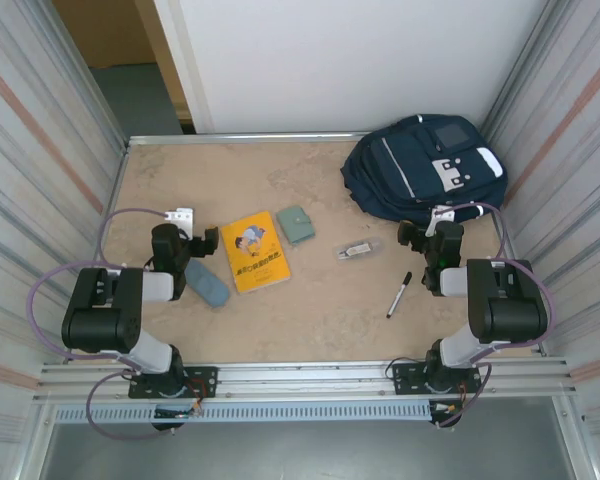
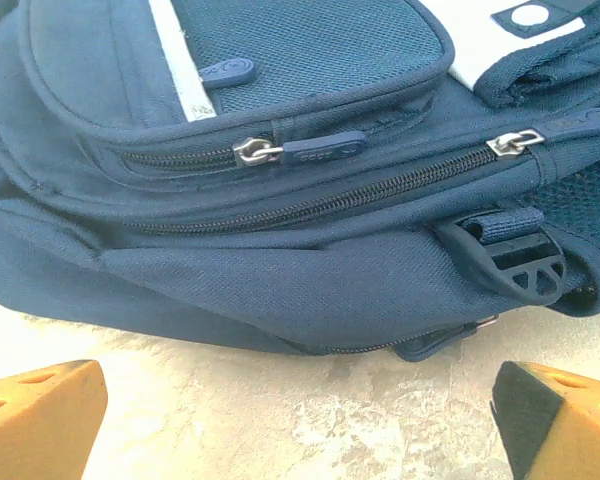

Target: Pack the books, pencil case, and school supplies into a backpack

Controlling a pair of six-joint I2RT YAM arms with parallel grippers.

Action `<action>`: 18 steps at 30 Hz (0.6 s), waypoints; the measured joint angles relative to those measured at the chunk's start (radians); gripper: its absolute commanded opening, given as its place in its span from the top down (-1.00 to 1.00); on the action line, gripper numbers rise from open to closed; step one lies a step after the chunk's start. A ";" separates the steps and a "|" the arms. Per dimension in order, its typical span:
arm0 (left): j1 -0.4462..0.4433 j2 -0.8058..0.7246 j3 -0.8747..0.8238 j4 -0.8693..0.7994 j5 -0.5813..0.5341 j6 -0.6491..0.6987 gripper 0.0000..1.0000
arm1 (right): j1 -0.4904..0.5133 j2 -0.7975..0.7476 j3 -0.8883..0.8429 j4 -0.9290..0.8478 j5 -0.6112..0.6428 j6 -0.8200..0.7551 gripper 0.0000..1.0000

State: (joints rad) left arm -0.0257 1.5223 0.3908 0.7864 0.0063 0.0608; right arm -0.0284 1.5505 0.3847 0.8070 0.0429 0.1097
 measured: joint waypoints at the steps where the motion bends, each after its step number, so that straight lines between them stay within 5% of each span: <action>1: 0.000 0.000 0.000 0.000 0.000 0.000 -0.97 | 0.000 0.000 0.000 0.000 -0.004 -0.002 -0.97; 18: 0.000 0.000 0.000 0.000 0.000 0.000 -0.97 | 0.000 0.000 0.000 0.000 -0.018 -0.014 -0.97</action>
State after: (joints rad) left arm -0.0257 1.5223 0.3908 0.7860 0.0067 0.0608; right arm -0.0284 1.5505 0.3847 0.8070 0.0246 0.0956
